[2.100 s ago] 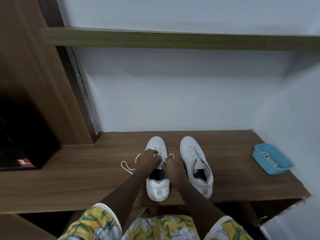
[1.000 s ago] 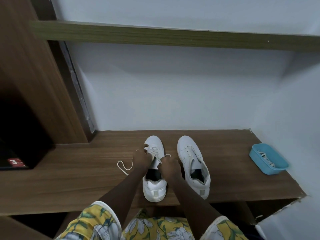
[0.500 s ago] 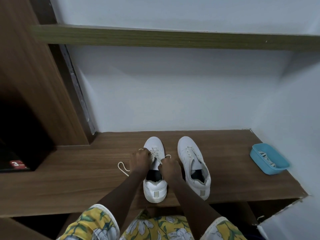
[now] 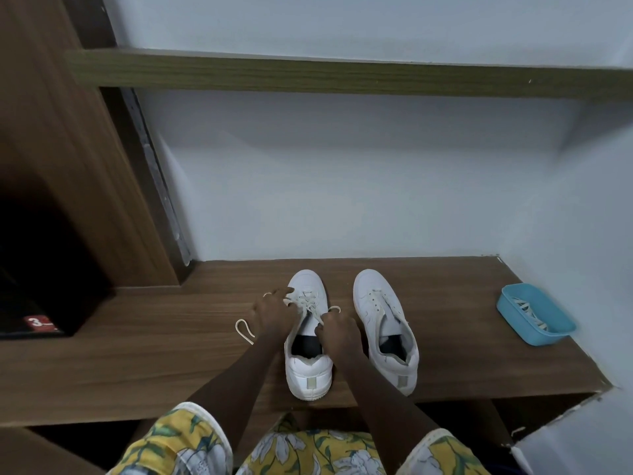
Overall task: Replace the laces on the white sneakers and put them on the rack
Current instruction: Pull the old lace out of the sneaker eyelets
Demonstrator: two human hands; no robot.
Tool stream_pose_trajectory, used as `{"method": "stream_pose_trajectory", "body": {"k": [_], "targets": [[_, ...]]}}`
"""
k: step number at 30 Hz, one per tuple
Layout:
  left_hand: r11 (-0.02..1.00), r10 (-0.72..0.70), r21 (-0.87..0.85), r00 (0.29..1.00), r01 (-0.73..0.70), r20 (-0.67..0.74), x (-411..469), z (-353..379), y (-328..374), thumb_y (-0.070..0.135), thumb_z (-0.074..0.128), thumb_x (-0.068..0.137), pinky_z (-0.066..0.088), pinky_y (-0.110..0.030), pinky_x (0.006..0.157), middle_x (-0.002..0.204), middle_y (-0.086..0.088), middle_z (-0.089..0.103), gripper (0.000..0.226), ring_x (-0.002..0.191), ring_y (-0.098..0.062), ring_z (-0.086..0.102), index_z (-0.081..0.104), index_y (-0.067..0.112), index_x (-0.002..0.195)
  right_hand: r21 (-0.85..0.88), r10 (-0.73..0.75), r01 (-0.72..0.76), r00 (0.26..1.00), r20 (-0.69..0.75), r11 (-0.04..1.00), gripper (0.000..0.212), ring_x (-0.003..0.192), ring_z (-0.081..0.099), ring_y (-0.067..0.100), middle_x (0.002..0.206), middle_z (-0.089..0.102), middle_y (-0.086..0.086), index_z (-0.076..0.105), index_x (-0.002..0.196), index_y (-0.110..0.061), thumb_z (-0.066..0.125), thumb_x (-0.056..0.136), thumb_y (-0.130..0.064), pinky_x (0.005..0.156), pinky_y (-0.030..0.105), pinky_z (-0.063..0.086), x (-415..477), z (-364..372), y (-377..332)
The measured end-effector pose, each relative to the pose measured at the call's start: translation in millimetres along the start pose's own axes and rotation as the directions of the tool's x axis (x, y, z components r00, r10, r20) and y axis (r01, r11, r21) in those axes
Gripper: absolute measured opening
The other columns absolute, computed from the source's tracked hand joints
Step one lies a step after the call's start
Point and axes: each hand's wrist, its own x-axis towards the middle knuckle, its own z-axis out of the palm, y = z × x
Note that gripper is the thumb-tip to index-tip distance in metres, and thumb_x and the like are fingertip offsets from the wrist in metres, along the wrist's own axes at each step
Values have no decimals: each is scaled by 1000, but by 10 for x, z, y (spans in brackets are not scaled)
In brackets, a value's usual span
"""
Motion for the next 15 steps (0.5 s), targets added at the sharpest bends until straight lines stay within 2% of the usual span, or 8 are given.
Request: {"method": "stream_pose_trajectory", "body": {"k": [3, 4, 6, 8, 9, 11, 15], "targets": [[908, 291, 311, 957, -279, 10, -25, 8, 46, 34, 54, 83, 32, -39, 98, 112, 9, 67, 28, 106, -20, 59, 70, 32, 105, 9, -4, 4, 1000, -3, 1000, 26, 101, 60, 25, 114, 57, 14, 62, 109, -5, 46, 95, -21, 80, 29, 45, -8, -8, -12], [843, 386, 396, 922, -363, 24, -39, 22, 48, 36, 53, 80, 35, -44, 95, 101, 10, 71, 26, 98, -19, 62, 74, 31, 94, 13, -6, 6, 1000, -4, 1000, 26, 100, 60, 25, 114, 57, 13, 62, 109, -6, 45, 96, -19, 80, 29, 45, -11, -11, -15], [713, 481, 522, 868, -469, 123, -64, 58, 22, 37, 54, 65, 41, -49, 86, 73, 8, 71, 23, 78, -17, 65, 74, 27, 70, 20, -8, 8, 1000, -1, 1000, 25, 100, 59, 24, 114, 58, 13, 62, 110, -6, 44, 96, -18, 80, 28, 46, -15, -21, -20], [644, 526, 580, 839, -499, 139, -74, 60, 17, 36, 64, 56, 42, -52, 86, 57, 6, 65, 14, 68, -17, 65, 70, 24, 59, 28, -4, 4, 1000, 5, 1000, 26, 101, 59, 25, 115, 57, 13, 62, 111, -6, 44, 96, -18, 81, 29, 46, -21, -34, -25], [642, 518, 591, 844, -488, 135, -76, 48, 35, 35, 73, 52, 43, -53, 86, 53, 6, 63, 12, 66, -17, 65, 69, 24, 55, 29, -1, 1, 1000, 5, 1000, 26, 101, 59, 25, 115, 57, 13, 62, 111, -7, 44, 96, -18, 81, 29, 46, -20, -35, -25], [671, 468, 599, 876, -438, 117, -98, 30, 101, 28, 82, 45, 45, -56, 86, 46, 6, 57, 20, 61, -16, 62, 63, 22, 46, 30, 1, -2, 1000, 5, 1000, 25, 101, 59, 24, 115, 57, 13, 62, 111, -6, 45, 97, -18, 81, 29, 46, -24, -37, -22], [730, 429, 548, 898, -409, 98, -123, 23, 190, 20, 82, 39, 48, -58, 82, 40, 5, 49, 27, 54, -15, 58, 55, 20, 38, 42, 6, -6, 1000, -7, 999, 25, 103, 59, 24, 116, 58, 13, 60, 113, -4, 46, 97, -16, 81, 27, 45, -16, -49, 16]]}}
